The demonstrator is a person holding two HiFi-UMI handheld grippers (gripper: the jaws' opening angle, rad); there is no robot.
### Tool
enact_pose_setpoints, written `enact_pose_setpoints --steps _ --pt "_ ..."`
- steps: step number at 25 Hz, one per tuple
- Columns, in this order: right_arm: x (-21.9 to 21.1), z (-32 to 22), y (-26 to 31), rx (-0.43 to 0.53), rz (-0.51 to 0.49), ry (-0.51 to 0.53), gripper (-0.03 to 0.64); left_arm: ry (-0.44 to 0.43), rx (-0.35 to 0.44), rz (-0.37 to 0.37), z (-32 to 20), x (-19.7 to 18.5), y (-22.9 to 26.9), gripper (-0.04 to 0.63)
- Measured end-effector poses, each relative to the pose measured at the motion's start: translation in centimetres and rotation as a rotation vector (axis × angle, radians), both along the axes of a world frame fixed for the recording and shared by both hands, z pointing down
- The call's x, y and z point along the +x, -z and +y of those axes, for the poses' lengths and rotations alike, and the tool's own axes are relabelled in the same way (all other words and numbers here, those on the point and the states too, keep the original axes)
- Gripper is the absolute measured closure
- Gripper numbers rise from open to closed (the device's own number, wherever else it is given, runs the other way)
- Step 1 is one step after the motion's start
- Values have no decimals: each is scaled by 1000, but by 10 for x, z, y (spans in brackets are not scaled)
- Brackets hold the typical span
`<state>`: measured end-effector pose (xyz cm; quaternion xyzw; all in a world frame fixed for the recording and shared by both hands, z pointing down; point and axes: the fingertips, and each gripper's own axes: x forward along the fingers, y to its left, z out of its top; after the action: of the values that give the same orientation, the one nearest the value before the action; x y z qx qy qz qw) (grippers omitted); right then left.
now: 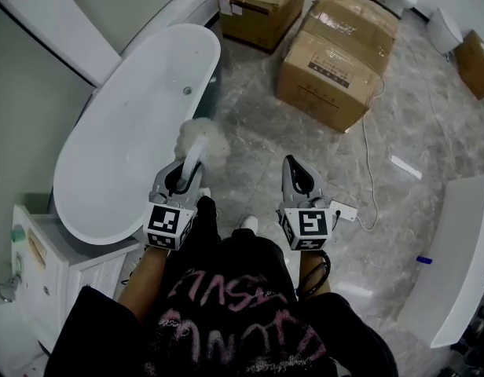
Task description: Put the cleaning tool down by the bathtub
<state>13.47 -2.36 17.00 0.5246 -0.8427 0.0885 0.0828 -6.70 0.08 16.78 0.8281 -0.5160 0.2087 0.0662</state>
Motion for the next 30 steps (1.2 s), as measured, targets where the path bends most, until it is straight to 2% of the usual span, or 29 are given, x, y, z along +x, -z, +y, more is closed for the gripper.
enact_pose_setpoints --steps 8,14,30 --pt "4 -6 -5 -31 -35 -56 594 -36 -19 12 -13 -1 -8 509" --pt "-4 -8 -13 -39 14 -58 594 -29 -63 27 -17 -9 -22 509" --pt "-22 -25 -34 -85 45 -85 594 -38 -113 42 -39 -22 -48 509"
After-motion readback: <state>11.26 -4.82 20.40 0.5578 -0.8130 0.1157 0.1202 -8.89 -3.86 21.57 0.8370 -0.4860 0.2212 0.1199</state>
